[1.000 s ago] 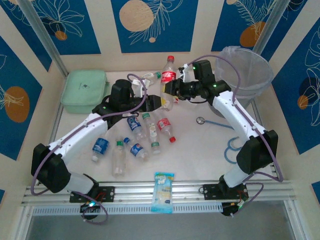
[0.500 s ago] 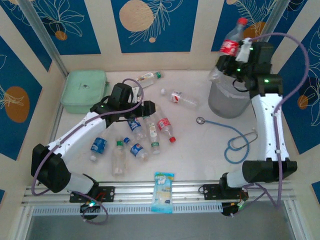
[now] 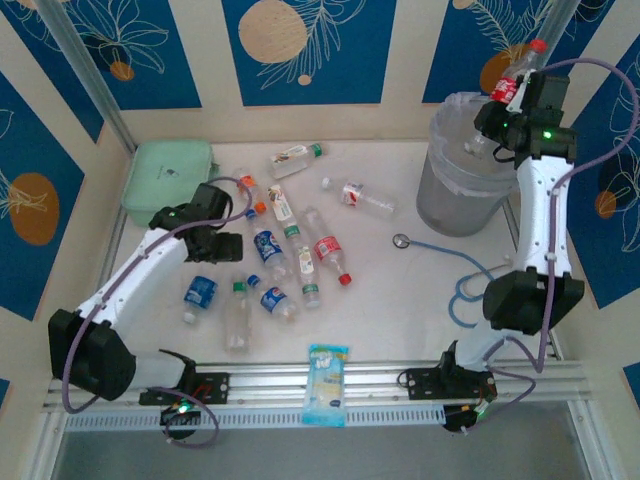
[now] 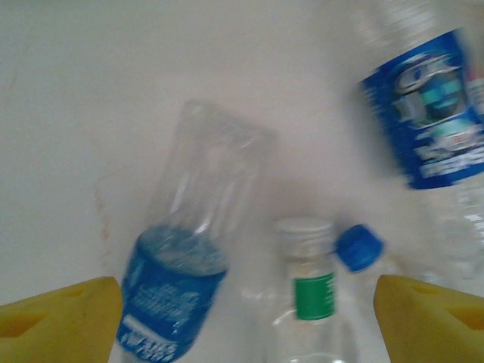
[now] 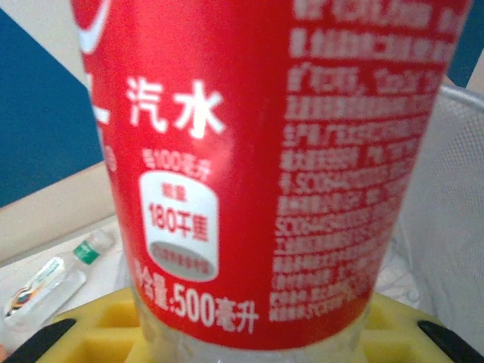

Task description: Put the plastic bottles in the bin

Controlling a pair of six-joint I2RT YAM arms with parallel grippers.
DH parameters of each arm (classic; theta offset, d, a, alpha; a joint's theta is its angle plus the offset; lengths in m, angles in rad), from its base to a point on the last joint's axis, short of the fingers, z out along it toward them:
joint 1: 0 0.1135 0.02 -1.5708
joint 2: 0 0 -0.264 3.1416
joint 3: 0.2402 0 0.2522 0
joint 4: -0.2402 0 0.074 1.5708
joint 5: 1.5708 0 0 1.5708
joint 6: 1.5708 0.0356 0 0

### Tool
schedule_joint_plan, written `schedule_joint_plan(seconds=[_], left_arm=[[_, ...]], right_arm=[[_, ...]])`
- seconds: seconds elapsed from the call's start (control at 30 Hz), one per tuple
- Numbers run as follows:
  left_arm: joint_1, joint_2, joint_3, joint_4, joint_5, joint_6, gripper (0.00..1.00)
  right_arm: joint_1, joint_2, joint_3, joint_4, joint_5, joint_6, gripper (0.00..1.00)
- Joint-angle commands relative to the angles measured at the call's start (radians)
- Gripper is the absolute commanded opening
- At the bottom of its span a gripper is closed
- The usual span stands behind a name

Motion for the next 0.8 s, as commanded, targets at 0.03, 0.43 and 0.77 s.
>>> schedule_joint_plan(seconds=[0.03,0.43,0.77], left_arm=[[0.034,-0.021,-0.075,-0.029,-0.050,0.025,0.88],[0.066,0.004,-0.178,0.032,-0.068,0.010,0.88],[0.071,0.002,-0.208,0.022,-0.031,-0.002,0.88]], right_arm=[[0.003,0.083,0.079,-0.107,-0.003,-0.065,0.00],[0.027,0.210,0.037,-0.325,-0.039,-0.091,0.00],[0.008,0.344,0.013,-0.343,-0.139,-0.082,0.20]])
